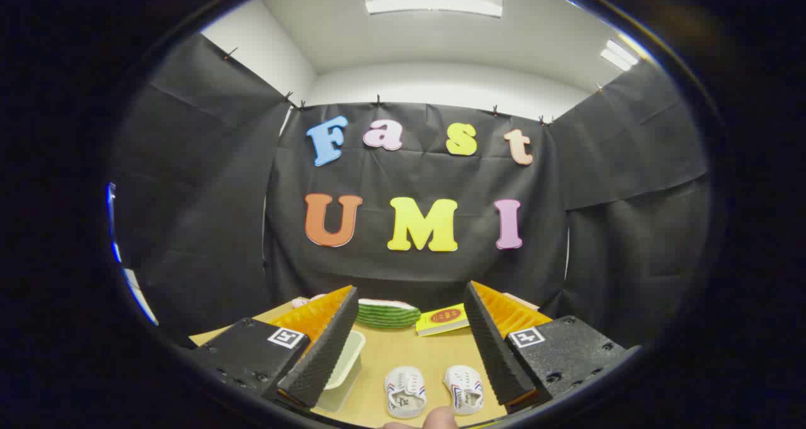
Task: Open the storage box then place both shoes into the box .Put the left shoe in first, then the right shoe, with the right side of both shoes facing outward in a uniform manner.
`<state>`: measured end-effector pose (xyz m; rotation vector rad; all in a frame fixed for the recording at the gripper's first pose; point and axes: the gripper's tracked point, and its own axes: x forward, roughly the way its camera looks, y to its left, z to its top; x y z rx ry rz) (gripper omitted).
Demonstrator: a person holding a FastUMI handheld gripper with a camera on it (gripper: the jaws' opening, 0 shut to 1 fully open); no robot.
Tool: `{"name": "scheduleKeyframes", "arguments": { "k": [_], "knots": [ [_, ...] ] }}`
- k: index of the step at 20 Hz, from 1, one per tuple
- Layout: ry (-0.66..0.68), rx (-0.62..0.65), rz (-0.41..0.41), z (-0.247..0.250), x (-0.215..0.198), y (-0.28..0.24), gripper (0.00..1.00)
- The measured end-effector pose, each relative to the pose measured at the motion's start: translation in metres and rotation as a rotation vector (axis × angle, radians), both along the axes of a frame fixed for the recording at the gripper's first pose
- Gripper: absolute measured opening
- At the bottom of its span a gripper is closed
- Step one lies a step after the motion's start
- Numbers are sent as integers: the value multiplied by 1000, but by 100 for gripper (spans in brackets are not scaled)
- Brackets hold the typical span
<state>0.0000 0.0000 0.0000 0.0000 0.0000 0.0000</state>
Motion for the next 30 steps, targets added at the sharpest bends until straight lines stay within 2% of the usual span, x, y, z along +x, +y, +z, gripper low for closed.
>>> {"name": "scheduleKeyframes", "arguments": {
  "k": [21, 30],
  "knots": [
    [18, 27, -5, -9, 6, -13, 100],
    [93, 41, 56, -25, 26, -2, 100]
  ]
}}
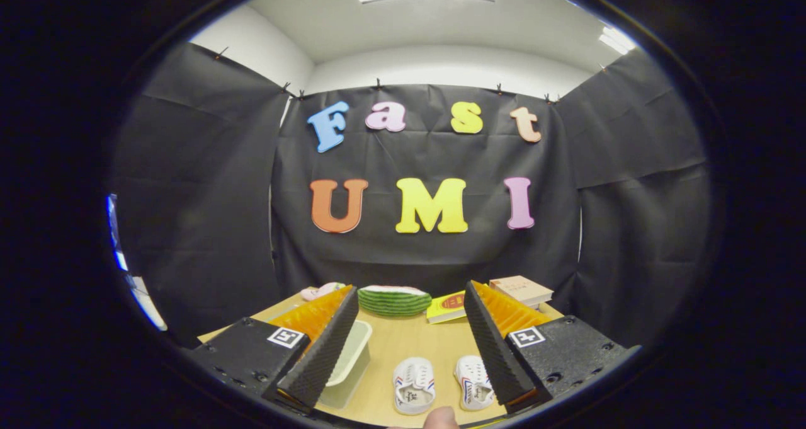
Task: Open the storage box then place both shoes into the box .Put the left shoe in first, then the right shoe, with the right side of both shoes facing outward in a uniform manner.
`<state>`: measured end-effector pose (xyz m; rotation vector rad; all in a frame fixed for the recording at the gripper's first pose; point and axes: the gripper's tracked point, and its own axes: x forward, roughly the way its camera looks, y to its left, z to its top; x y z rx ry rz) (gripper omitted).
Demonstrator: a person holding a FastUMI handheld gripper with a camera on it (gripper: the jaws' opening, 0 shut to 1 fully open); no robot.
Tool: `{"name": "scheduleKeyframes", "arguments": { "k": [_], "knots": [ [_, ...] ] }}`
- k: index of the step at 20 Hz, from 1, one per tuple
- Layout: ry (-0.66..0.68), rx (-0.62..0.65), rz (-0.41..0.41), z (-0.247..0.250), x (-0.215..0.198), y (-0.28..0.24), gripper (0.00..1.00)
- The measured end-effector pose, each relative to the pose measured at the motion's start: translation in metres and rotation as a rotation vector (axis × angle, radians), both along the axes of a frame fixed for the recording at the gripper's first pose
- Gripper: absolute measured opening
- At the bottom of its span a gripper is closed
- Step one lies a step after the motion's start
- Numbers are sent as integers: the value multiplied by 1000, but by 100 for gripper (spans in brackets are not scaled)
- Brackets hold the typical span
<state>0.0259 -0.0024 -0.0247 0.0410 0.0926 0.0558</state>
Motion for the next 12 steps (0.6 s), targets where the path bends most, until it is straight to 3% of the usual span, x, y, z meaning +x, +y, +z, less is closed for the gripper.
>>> {"name": "scheduleKeyframes", "arguments": {
  "k": [12],
  "knots": [
    [82, 14, 133, -12, -1, 0, 100]
  ]
}}
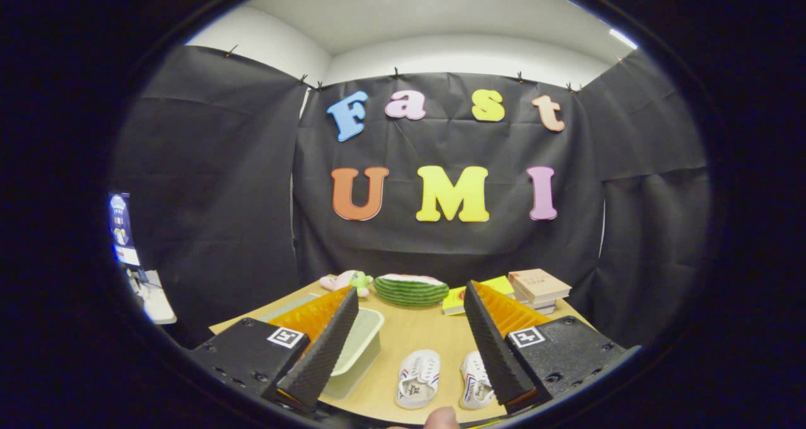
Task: Open the storage box then place both shoes into the box .Put the left shoe in first, then the right shoe, with the right side of both shoes facing outward in a uniform manner.
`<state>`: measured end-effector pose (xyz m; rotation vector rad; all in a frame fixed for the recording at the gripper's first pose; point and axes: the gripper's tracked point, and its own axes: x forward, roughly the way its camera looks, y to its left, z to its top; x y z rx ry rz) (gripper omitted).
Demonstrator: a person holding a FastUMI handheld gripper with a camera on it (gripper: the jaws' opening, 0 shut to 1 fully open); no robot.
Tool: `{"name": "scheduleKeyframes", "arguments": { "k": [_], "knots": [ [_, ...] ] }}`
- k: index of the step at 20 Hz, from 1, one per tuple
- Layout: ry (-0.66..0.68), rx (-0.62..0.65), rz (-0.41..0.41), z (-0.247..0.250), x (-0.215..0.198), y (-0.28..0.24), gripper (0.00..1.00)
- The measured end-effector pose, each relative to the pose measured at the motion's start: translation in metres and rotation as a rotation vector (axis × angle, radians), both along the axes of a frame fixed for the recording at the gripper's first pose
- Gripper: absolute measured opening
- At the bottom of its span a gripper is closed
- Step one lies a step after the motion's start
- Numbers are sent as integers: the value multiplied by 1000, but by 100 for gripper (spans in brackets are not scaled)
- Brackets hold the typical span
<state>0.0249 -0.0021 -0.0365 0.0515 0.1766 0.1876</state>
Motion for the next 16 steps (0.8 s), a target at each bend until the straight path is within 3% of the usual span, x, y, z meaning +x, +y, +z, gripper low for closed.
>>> {"name": "scheduleKeyframes", "arguments": {
  "k": [9, 16],
  "knots": [
    [234, 154, 162, -49, 16, 18, 100],
    [548, 414, 363, -114, 20, 70, 100]
  ]
}}
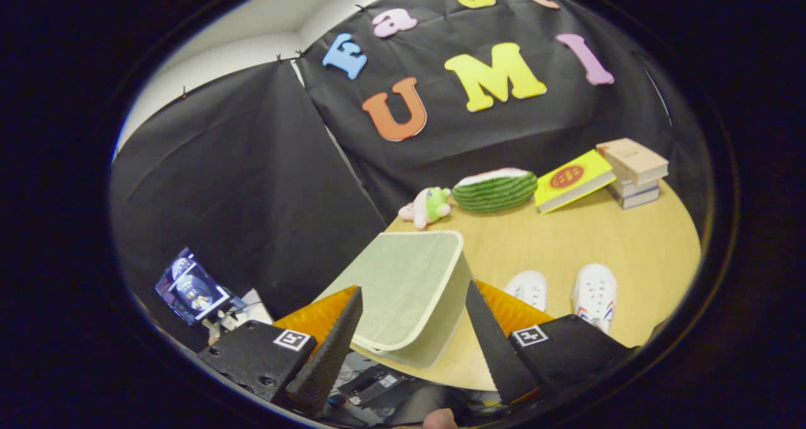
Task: Open the storage box then place both shoes into the box .Put the left shoe in first, then the right shoe, with the right side of both shoes facing outward in a uniform manner.
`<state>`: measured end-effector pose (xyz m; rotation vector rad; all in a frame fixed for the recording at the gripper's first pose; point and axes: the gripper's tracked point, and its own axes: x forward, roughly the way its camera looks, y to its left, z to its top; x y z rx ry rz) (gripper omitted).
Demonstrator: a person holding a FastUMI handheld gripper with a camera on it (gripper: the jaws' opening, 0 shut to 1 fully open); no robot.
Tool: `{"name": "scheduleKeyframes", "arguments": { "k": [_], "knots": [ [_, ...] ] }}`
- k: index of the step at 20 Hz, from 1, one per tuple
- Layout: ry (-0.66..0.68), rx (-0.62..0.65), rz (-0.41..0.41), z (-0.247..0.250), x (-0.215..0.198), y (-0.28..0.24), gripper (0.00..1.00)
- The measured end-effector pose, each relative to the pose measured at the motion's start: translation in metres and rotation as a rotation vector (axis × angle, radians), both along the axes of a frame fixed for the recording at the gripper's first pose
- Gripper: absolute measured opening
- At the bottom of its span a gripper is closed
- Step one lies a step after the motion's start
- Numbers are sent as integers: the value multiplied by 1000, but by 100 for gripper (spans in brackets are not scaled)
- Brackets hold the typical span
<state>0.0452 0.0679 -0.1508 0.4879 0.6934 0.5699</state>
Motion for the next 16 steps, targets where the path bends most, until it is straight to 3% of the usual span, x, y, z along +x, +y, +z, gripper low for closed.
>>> {"name": "scheduleKeyframes", "arguments": {
  "k": [9, 11, 16],
  "knots": [
    [281, 167, 69, -65, 10, 30, 94],
    [334, 226, 88, -68, 10, 35, 88],
    [438, 328, 108, -79, 14, 47, 60]
  ]
}}
